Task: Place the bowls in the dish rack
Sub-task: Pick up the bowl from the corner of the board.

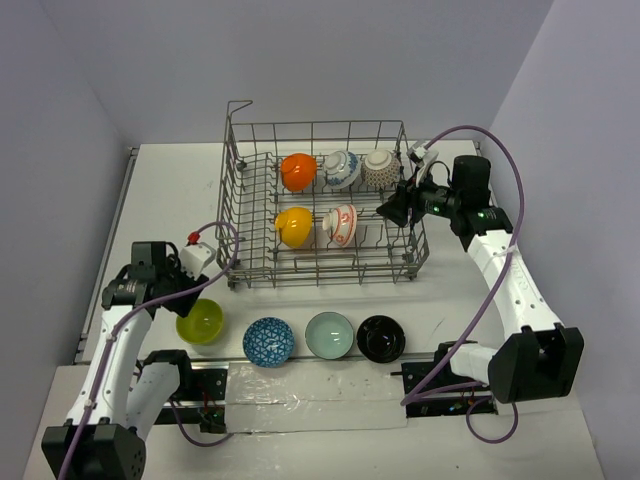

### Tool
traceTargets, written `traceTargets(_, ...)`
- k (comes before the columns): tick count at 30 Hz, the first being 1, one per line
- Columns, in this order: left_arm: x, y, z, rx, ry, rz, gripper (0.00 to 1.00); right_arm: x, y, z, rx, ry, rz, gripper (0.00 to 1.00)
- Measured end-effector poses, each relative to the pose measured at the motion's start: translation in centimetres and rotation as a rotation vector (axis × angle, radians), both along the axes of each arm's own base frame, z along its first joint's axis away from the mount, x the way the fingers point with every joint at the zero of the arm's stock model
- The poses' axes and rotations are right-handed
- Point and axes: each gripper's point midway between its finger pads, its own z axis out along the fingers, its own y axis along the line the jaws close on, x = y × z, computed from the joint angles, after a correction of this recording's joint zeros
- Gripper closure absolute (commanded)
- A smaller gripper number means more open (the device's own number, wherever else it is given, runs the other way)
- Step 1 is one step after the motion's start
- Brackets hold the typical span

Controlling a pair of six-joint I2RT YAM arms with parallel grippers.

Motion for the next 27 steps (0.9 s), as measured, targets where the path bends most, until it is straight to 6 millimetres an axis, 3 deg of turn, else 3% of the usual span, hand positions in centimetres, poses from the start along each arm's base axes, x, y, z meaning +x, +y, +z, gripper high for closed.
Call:
traceTargets(14,0.3,0.3,-1.3,-0.002,0.031,-0.007,0.43,0.4,-0.2,-0.5,-0.017,0.0,-0.004,0.42)
traceTargets(27,-0.3,-0.1,-2.4,-0.014,0.08,-0.044,0.51,0.5,-0.4,-0.9,-0.031,0.004,-0.008,0.42)
